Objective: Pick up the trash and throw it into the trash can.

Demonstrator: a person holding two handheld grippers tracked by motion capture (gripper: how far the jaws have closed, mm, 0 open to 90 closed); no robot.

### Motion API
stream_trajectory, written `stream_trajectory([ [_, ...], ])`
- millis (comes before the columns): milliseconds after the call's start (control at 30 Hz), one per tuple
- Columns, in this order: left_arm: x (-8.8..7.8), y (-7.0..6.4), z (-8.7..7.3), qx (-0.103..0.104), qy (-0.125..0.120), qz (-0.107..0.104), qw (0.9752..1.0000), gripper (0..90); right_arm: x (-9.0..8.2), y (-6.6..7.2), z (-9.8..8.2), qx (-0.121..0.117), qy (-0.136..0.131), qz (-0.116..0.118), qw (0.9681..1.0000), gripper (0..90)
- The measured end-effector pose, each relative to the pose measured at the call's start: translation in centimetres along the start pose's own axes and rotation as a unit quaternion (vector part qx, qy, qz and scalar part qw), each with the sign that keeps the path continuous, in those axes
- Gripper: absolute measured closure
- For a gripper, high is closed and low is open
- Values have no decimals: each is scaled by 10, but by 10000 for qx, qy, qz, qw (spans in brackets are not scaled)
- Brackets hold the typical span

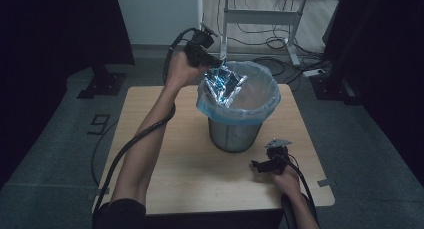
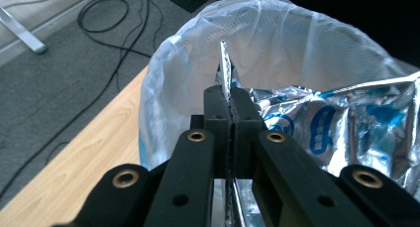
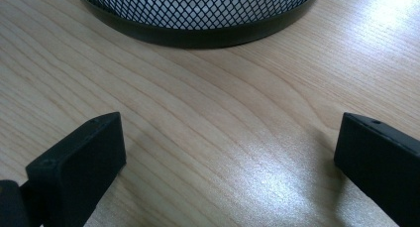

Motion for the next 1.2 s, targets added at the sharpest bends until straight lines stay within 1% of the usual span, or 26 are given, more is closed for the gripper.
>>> stream_trajectory([
  [67, 9, -2, 1, 84, 15, 83, 9999, 881, 0, 0, 0, -6, -2, 8, 10000, 0],
  [233, 28, -7, 2, 207, 32, 182, 9996, 878, 0, 1, 0, -19, -3, 21, 10000, 0],
  [367, 41, -10, 2, 267, 59, 163, 9995, 867, 0, 1, 0, -33, -2, 31, 10000, 0],
  [433, 48, -12, 2, 317, 77, 160, 9993, 838, 0, 1, 0, -39, 8, 29, 10000, 0],
  [467, 52, -12, 2, 399, 95, 199, 9990, 818, 0, 1, 0, -38, 8, 29, 10000, 0],
  [533, 55, -13, 2, 440, 102, 237, 9987, 689, 0, 2, 0, -44, 7, 34, 10000, 0],
  [567, 58, -12, 2, 551, 121, 330, 9979, 610, 0, 2, 0, -44, 7, 34, 10000, 0],
  [600, 60, -13, 1, 608, 130, 354, 9974, 554, 0, 2, 0, -46, 7, 36, 10000, 0],
  [667, 63, -14, 0, 676, 158, 299, 9971, 418, 0, 2, 0, -49, 8, 38, 10000, 0],
  [700, 63, -15, -1, 686, 157, 233, 9972, 363, 0, 2, 0, -53, 7, 39, 10000, 0],
  [767, 62, -17, -2, 675, 86, 65, 9977, 291, 0, 2, 0, -63, 7, 44, 10000, 0],
  [833, 59, -18, -3, 649, 39, -13, 9979, 196, 0, 2, 0, -69, 7, 49, 10000, 0],
  [933, 52, -20, -7, 735, -69, -114, 9972, 140, -1, 2, 0, -70, 6, 54, 10000, 0],
  [1000, 48, -21, -9, 729, -154, -207, 9970, 134, -1, 3, 0, -72, 6, 57, 10000, 0],
  [1067, 43, -21, -12, 714, -209, -282, 9968, 98, -1, 3, 0, -73, 6, 58, 10000, 0],
  [1100, 43, -21, -12, 714, -209, -282, 9968, 76, -1, 3, 0, -74, 5, 57, 10000, 0],
  [1167, 37, -20, -18, 747, -220, -232, 9967, 11, -1, 3, 0, -74, 5, 57, 10000, 0],
  [1200, 36, -20, -20, 756, -220, -224, 9966, 0, -1, 3, 0, -73, 6, 57, 10000, 0],
])
Point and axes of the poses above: each handheld gripper's, and its own axes: x roughly forward along the jaws, z roughly out of its top, y roughly to its left, the point moved 9 cm from there along x, roughly forward along the jaws, and after that the axes turned 5 degrees about -x, right-handed, at the moved point
